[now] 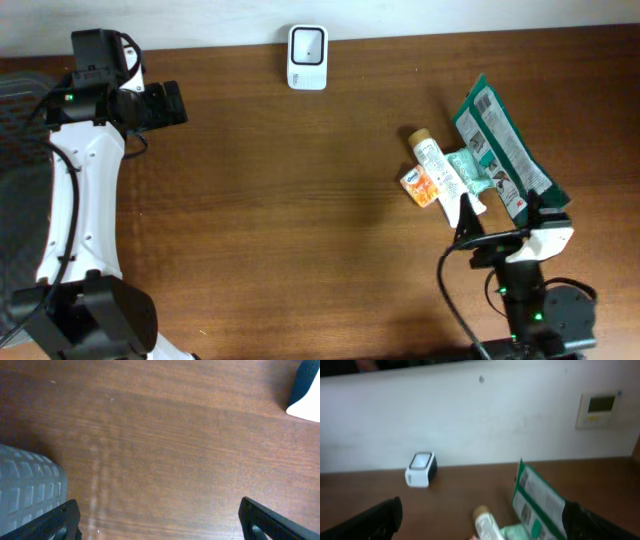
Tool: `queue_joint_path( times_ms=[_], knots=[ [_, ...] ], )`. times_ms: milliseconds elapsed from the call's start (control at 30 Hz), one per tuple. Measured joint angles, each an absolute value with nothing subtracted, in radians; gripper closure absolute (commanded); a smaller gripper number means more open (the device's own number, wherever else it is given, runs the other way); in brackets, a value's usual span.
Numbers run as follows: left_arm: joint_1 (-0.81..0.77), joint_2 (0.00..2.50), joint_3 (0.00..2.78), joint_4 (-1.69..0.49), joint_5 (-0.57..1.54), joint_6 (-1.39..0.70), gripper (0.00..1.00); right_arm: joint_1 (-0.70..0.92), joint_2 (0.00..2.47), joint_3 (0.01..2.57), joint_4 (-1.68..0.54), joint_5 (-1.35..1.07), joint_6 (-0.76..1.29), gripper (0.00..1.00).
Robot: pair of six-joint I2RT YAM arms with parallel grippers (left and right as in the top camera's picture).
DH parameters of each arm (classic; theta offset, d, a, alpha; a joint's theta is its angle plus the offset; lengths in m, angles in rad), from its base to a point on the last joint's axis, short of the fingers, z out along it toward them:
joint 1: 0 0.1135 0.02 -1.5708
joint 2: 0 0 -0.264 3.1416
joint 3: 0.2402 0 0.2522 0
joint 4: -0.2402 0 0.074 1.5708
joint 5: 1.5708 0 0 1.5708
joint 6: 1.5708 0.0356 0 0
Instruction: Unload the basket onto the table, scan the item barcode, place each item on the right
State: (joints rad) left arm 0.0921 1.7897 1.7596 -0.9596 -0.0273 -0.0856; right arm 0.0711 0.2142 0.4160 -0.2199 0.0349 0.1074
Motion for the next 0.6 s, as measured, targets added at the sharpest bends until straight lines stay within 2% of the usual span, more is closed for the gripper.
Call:
queue_joint_path(
  times_ms=[100,267,600],
  knots=[
    [0.092,1.79,1.76,-0.961,-0.028,-0.086,0.01,0.07,0.075,0.199,-0.097,0.031,0.105,0.02],
    [0.092,1.79,1.76,-0.962,-0.027,-0.086,0.01,0.071,0.016,0.042,-0.097,0.027,0.105,0.02],
    [0.092,1.79,1.76,-0.962,-0.028,-0.086,0.01,0.071,0.016,0.016,-0.08,0.016,0.106,0.02]
  ],
)
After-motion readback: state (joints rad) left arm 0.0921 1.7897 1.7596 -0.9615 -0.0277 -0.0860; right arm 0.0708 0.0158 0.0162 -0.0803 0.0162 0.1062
